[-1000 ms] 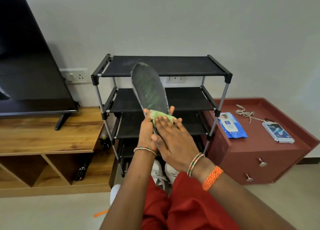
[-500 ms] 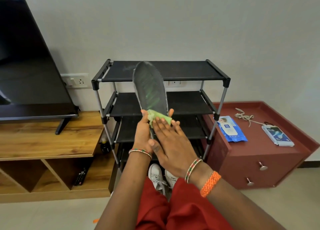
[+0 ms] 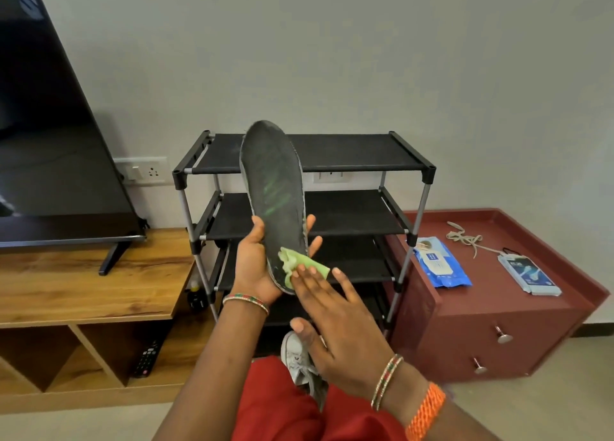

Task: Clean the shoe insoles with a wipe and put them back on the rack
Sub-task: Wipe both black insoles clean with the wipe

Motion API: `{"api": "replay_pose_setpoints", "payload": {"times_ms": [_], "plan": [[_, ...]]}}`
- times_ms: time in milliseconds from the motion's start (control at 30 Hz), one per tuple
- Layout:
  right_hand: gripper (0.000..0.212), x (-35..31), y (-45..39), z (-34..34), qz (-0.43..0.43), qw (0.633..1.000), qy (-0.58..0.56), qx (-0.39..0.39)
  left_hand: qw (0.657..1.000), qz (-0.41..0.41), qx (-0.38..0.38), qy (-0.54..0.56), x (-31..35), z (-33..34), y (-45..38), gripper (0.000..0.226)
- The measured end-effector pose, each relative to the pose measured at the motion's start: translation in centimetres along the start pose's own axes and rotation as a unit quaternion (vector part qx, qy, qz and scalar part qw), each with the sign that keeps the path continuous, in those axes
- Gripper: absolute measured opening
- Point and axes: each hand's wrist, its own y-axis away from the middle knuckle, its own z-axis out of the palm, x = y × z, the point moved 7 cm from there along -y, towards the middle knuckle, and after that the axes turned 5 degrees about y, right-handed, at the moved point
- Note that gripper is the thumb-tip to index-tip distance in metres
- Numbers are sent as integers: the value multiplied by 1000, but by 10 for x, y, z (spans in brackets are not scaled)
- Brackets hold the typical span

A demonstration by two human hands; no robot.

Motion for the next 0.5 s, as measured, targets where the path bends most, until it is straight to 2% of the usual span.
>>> {"api": "replay_pose_setpoints", "payload": {"times_ms": [167, 367, 500], "plan": [[65, 10, -23, -18, 31, 998, 33, 49, 997, -63, -51, -8, -19, 9, 4, 68], [64, -10, -11, -14, -24, 999, 16, 18, 997, -18, -61, 43, 2, 5, 2, 63], [62, 22, -34, -36, 24, 995, 66, 73, 997, -36, -70, -29, -22, 13, 10, 60]]}}
